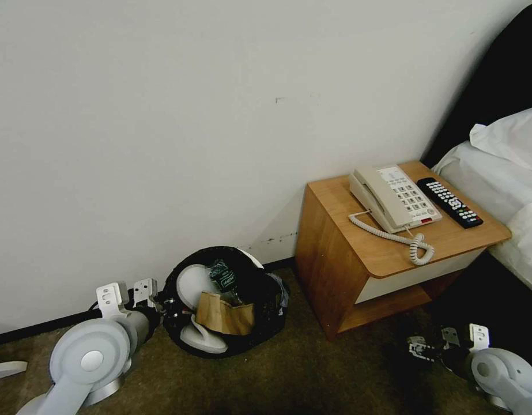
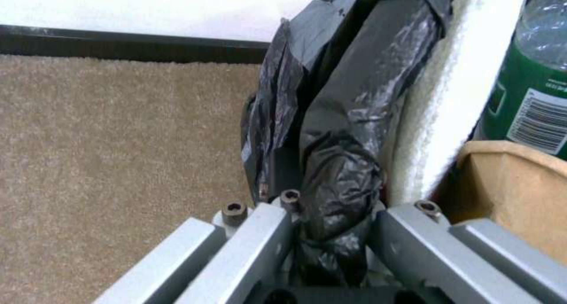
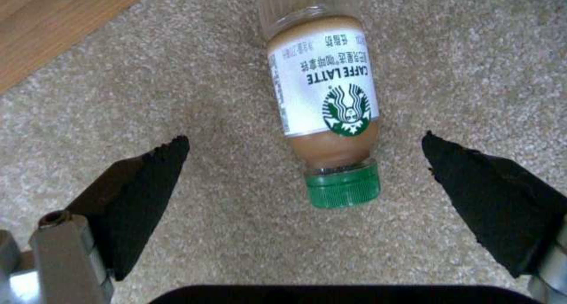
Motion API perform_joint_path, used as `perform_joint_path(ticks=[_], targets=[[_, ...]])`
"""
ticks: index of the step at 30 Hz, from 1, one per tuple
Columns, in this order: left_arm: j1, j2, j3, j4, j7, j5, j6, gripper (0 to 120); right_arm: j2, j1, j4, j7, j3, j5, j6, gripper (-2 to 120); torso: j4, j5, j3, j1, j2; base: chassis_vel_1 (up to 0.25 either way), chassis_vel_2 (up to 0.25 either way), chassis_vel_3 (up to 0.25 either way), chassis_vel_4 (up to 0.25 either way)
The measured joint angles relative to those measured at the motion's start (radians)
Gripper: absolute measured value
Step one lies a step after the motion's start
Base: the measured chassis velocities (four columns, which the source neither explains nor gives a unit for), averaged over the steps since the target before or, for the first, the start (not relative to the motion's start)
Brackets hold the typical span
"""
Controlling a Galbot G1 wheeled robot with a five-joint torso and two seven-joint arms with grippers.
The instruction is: Pick up the trash bin, then pick up the garbage from the floor and place it into the trash bin.
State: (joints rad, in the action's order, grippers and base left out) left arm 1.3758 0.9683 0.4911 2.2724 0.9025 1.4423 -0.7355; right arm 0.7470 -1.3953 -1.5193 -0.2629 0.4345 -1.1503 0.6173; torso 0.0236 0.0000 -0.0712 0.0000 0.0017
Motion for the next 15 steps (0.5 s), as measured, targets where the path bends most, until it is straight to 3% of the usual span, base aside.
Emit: perform_joint_path(ticks=[15], targets=[[0.012, 0.007, 0.006, -0.001, -0.021, -0.025, 0.0, 0, 0.025, 0.087, 0.067, -0.002, -0.065, 0.008, -0.009, 100, -0.0002, 0.0, 0.0, 0.0, 0.0, 0.0, 0.0, 0.0, 0.0]])
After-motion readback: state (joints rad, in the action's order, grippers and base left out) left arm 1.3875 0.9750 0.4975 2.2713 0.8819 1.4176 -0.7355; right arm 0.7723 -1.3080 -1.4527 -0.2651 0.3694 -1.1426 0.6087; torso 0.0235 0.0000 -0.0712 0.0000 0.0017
